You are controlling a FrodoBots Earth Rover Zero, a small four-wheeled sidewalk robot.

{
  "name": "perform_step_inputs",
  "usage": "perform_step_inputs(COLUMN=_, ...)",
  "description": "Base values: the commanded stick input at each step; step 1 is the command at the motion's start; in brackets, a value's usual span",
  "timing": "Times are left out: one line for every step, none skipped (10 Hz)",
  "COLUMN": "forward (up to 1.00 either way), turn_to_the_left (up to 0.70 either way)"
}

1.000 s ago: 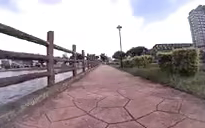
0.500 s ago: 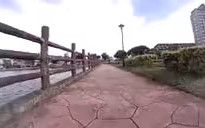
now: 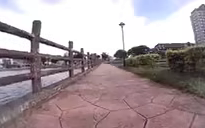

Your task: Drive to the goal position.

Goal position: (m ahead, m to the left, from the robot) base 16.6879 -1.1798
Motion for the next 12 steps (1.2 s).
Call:
perform_step_inputs(forward=0.70, turn_to_the_left=-0.24)
perform_step_inputs(forward=0.70, turn_to_the_left=-0.24)
perform_step_inputs(forward=0.70, turn_to_the_left=-0.24)
perform_step_inputs(forward=0.70, turn_to_the_left=-0.24)
perform_step_inputs(forward=0.70, turn_to_the_left=-0.24)
perform_step_inputs(forward=0.70, turn_to_the_left=-0.24)
perform_step_inputs(forward=0.70, turn_to_the_left=-0.24)
perform_step_inputs(forward=0.70, turn_to_the_left=-0.24)
perform_step_inputs(forward=0.70, turn_to_the_left=-0.24)
perform_step_inputs(forward=0.70, turn_to_the_left=-0.24)
perform_step_inputs(forward=0.70, turn_to_the_left=-0.24)
perform_step_inputs(forward=0.70, turn_to_the_left=-0.24)
